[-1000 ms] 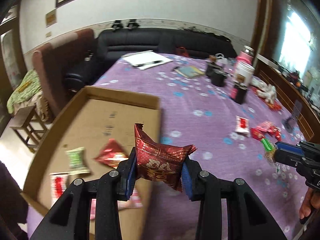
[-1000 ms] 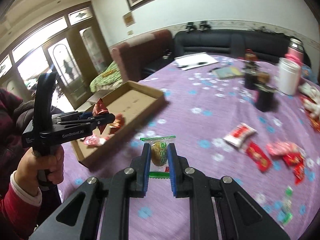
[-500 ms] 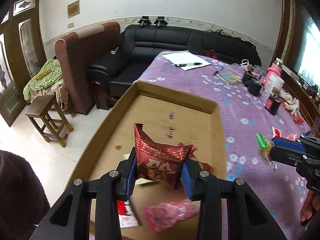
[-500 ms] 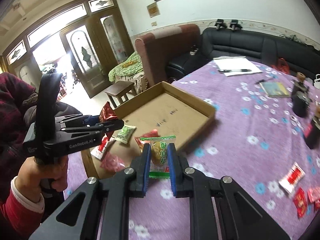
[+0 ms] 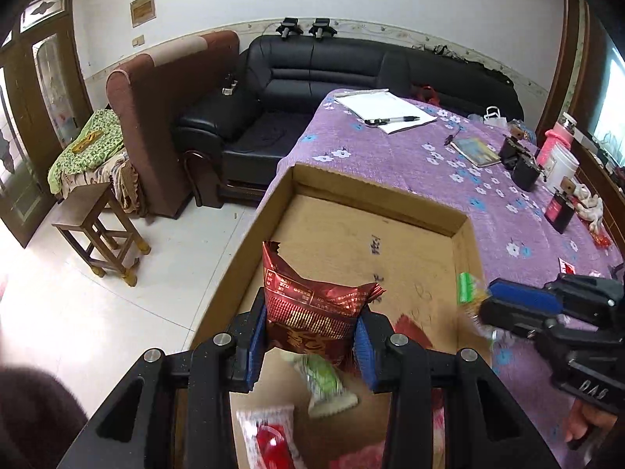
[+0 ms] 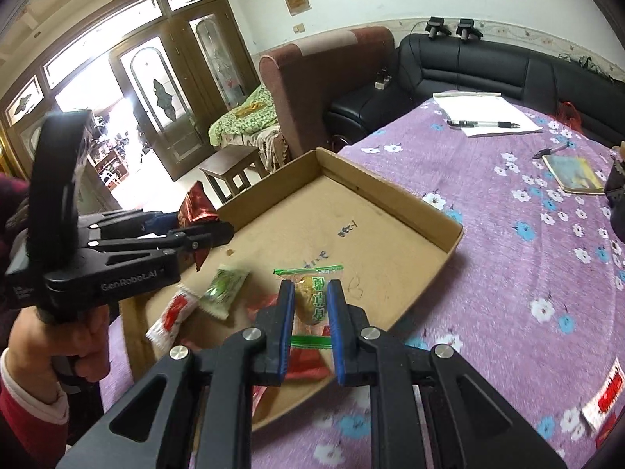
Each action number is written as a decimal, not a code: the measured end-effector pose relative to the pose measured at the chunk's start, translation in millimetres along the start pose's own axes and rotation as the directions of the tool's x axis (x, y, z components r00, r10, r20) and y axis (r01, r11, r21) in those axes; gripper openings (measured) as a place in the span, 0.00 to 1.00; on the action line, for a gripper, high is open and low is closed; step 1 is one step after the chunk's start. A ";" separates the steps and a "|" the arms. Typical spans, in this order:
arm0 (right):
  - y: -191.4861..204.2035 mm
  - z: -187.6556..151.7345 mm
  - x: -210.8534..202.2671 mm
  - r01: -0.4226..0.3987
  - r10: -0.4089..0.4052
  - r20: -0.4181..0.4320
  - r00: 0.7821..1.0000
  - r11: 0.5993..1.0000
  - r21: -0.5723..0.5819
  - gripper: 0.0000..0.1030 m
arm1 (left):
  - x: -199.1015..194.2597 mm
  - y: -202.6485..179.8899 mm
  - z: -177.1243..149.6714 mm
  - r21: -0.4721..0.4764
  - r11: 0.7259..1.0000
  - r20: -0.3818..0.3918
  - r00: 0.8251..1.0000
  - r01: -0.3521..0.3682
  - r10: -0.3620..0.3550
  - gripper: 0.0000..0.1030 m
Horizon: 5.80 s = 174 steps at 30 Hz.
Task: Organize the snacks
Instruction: 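Carry the red foil pack and green candy over the cardboard tray with both tools, then open both tools to drop the snacks into the tray, then move both tools back to the snacks on the table, then grasp the white-and-red packet with the left tool while the right tool grasps the red candy bar, then carry the white packet and red candy bar over the tray with both tools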
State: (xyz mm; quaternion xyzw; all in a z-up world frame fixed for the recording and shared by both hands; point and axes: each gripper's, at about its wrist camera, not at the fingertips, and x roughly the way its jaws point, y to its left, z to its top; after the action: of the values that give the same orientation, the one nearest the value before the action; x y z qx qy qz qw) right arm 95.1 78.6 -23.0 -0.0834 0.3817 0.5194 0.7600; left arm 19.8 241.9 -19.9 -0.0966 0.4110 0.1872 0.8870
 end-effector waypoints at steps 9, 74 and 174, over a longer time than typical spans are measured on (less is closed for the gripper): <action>-7.6 13.9 36.1 0.025 -0.025 -0.035 0.999 1.000 -0.003 0.16 | 43.6 -10.3 27.3 0.049 0.998 -0.083 0.996 -0.034 0.038 0.40; -187.1 -141.2 -166.3 0.346 -0.347 -0.018 0.938 0.930 0.123 0.61 | 15.7 -260.6 -12.6 0.274 0.926 -0.120 0.964 0.261 -0.236 0.85; -14.4 -54.5 -126.6 0.073 -0.072 0.137 0.988 0.997 -0.003 0.21 | -48.6 -75.8 -31.3 0.049 0.990 0.143 0.982 -0.135 0.127 0.25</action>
State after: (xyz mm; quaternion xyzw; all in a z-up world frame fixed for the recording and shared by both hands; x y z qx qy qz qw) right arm 59.1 -48.2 19.6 -0.0644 0.3234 0.4974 0.8024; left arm 0.5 150.3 -1.6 -0.0300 0.3588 0.2393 0.9017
